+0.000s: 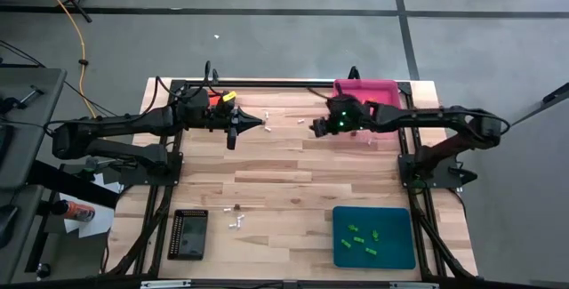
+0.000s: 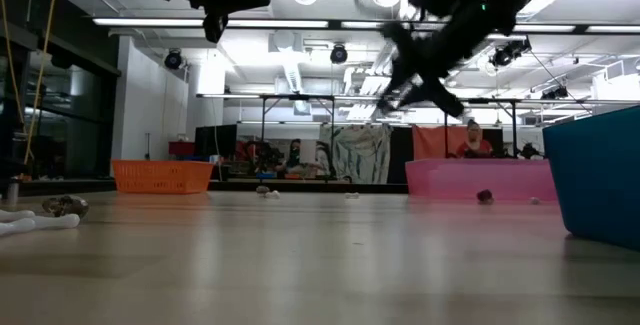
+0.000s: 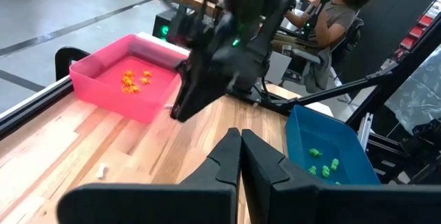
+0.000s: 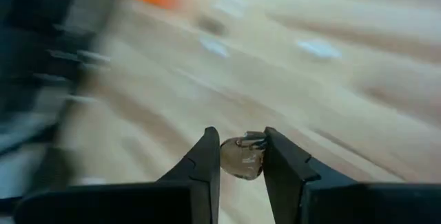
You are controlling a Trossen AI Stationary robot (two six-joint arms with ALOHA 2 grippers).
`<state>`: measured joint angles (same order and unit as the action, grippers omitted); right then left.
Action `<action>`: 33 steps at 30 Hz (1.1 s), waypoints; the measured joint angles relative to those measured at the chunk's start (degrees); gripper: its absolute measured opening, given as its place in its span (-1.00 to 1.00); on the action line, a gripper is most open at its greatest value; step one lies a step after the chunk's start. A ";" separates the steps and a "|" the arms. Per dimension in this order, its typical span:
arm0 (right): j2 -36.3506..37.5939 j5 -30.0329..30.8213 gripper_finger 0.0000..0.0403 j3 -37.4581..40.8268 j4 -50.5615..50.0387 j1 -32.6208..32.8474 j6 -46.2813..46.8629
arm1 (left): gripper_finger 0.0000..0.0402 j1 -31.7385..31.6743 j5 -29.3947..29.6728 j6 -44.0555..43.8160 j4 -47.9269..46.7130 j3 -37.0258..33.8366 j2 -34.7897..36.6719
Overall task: Sort Halloween decoration
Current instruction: Put the black skull toy into the orange bin
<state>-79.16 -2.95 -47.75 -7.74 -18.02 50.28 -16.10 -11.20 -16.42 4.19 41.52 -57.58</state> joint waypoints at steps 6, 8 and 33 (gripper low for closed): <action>1.40 -2.67 -0.66 -0.11 24.34 2.40 -3.32 | -1.00 0.00 0.02 -0.03 0.28 0.00 0.00; 1.40 -2.72 -0.66 -0.11 27.57 3.24 -4.31 | -1.00 0.00 0.02 -0.03 0.35 0.00 0.00; -36.39 -7.15 -0.66 -40.76 20.25 2.41 -11.70 | -1.00 -1.51 -0.31 -11.92 25.59 13.55 0.39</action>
<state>-115.55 -10.10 -88.51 12.50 -15.61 38.58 -17.61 -11.51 -28.34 29.78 55.07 -57.19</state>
